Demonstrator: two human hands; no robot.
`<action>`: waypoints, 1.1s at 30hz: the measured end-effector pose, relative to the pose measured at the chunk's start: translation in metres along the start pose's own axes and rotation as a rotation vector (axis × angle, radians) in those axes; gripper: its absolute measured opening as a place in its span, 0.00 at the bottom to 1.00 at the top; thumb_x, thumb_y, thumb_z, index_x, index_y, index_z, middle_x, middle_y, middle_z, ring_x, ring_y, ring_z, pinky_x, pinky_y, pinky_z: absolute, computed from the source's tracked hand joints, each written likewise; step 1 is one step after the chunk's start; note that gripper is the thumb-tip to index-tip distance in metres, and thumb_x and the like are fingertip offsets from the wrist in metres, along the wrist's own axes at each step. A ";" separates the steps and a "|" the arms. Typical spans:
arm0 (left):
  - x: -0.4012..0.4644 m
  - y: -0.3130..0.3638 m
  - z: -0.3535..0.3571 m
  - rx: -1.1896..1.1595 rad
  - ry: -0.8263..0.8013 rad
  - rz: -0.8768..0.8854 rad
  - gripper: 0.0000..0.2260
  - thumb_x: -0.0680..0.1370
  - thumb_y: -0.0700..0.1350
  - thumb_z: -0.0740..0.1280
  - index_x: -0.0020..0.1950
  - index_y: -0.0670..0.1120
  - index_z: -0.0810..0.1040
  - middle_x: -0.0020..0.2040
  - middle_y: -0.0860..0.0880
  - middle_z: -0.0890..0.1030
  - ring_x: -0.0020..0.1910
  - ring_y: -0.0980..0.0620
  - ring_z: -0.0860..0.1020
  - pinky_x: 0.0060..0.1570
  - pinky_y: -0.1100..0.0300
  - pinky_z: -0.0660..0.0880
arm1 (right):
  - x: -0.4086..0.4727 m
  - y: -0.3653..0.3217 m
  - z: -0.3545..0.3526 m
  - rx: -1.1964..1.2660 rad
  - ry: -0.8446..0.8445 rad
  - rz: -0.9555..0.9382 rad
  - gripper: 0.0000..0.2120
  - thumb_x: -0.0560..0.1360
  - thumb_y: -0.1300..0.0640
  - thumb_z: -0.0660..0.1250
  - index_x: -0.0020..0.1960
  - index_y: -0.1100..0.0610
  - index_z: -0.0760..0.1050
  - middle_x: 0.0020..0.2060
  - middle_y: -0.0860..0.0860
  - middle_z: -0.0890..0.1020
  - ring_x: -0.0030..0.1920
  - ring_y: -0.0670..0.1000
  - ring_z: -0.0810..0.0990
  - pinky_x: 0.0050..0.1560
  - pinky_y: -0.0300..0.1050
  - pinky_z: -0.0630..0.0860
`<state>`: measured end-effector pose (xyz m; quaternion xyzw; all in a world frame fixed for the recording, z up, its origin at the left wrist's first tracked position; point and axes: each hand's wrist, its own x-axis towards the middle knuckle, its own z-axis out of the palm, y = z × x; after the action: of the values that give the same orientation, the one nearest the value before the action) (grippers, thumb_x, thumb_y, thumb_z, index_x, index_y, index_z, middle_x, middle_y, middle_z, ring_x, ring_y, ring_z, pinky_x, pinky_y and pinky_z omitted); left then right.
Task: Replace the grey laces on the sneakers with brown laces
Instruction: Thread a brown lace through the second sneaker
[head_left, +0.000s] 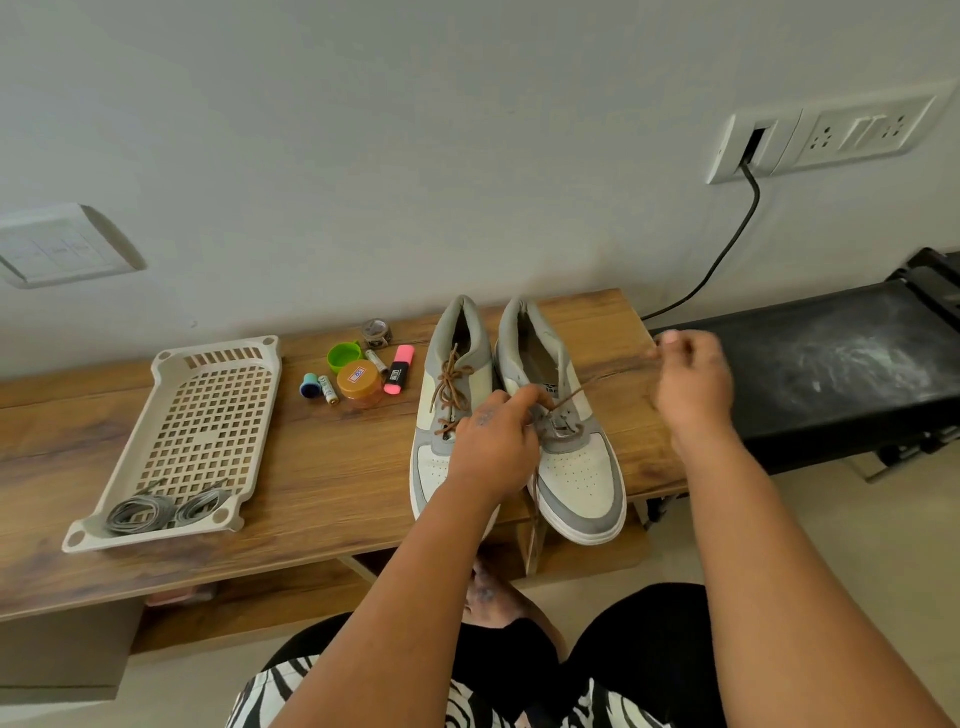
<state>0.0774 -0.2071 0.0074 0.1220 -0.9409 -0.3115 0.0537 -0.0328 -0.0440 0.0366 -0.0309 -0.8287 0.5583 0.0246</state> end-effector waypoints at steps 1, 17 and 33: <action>0.000 0.000 0.000 0.007 0.001 0.008 0.15 0.81 0.43 0.60 0.64 0.57 0.72 0.51 0.52 0.73 0.50 0.52 0.74 0.56 0.49 0.73 | 0.004 0.002 -0.005 0.116 0.116 0.038 0.11 0.83 0.48 0.55 0.56 0.53 0.69 0.49 0.49 0.78 0.50 0.51 0.78 0.49 0.49 0.77; -0.014 0.011 0.006 -0.185 0.016 -0.210 0.19 0.75 0.50 0.74 0.62 0.49 0.70 0.40 0.57 0.77 0.46 0.54 0.78 0.48 0.58 0.76 | -0.012 0.006 0.005 -0.218 -0.368 0.121 0.14 0.82 0.55 0.61 0.65 0.48 0.75 0.61 0.49 0.74 0.48 0.46 0.74 0.44 0.43 0.71; -0.040 0.043 -0.072 -0.939 0.013 -0.261 0.09 0.82 0.37 0.59 0.56 0.43 0.78 0.38 0.50 0.79 0.36 0.54 0.74 0.43 0.59 0.72 | -0.074 -0.028 0.000 -0.274 -0.542 -0.371 0.22 0.77 0.60 0.69 0.67 0.46 0.71 0.58 0.43 0.73 0.52 0.43 0.76 0.49 0.37 0.73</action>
<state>0.1201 -0.2044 0.0900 0.2035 -0.6751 -0.7057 0.0693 0.0398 -0.0606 0.0623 0.2663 -0.8639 0.4158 -0.0995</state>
